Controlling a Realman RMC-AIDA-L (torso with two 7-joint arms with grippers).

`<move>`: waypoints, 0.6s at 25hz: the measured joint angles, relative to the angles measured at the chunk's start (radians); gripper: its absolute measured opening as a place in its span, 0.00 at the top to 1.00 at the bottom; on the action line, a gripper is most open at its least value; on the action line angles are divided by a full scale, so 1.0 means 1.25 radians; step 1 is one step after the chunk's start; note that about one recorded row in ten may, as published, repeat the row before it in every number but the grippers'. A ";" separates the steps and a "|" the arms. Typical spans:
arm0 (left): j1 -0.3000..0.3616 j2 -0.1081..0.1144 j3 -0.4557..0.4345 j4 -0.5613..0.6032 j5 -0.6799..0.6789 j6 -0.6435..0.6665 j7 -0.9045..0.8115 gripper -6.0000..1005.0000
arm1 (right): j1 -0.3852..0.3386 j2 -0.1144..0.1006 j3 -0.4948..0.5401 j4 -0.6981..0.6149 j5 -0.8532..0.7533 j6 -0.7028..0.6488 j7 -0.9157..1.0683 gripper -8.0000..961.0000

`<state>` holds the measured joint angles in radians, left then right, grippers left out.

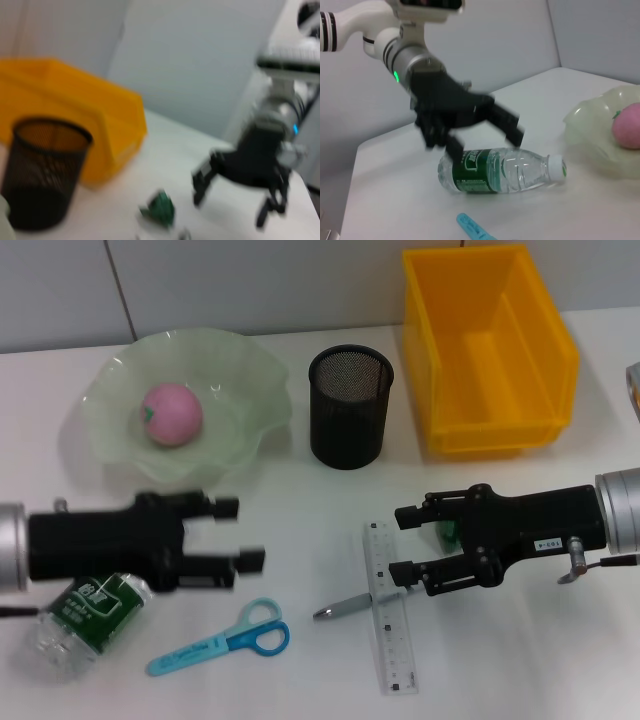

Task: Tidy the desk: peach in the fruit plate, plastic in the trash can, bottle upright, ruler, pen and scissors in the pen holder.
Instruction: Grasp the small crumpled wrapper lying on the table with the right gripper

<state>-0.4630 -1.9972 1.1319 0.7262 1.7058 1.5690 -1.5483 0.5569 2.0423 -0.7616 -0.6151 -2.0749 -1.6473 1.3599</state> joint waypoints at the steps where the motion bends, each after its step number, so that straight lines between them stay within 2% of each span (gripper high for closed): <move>1: -0.001 -0.005 0.000 -0.001 0.020 0.003 0.002 0.16 | 0.001 0.000 -0.001 -0.001 -0.001 0.000 0.000 0.18; 5: 0.000 -0.019 -0.004 -0.002 0.052 0.020 0.024 0.16 | 0.004 0.000 -0.003 -0.001 -0.002 0.001 0.005 0.18; 10: 0.001 -0.020 -0.009 -0.002 0.054 0.041 0.033 0.16 | 0.009 0.002 -0.004 -0.022 -0.006 -0.003 0.046 0.18; 13: 0.004 -0.020 -0.010 -0.002 0.055 0.041 0.035 0.16 | 0.019 0.022 -0.024 -0.152 -0.023 -0.017 0.217 0.18; 14: 0.006 -0.020 -0.011 0.000 0.054 0.041 0.036 0.16 | 0.029 0.027 -0.065 -0.247 -0.049 -0.018 0.354 0.18; 15: 0.006 -0.020 -0.011 0.000 0.053 0.042 0.036 0.16 | 0.029 0.027 -0.065 -0.247 -0.049 -0.018 0.354 0.18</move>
<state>-0.4551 -2.0218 1.1180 0.7265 1.7723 1.6210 -1.5035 0.5929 2.0765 -0.8428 -0.9241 -2.1358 -1.6701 1.8018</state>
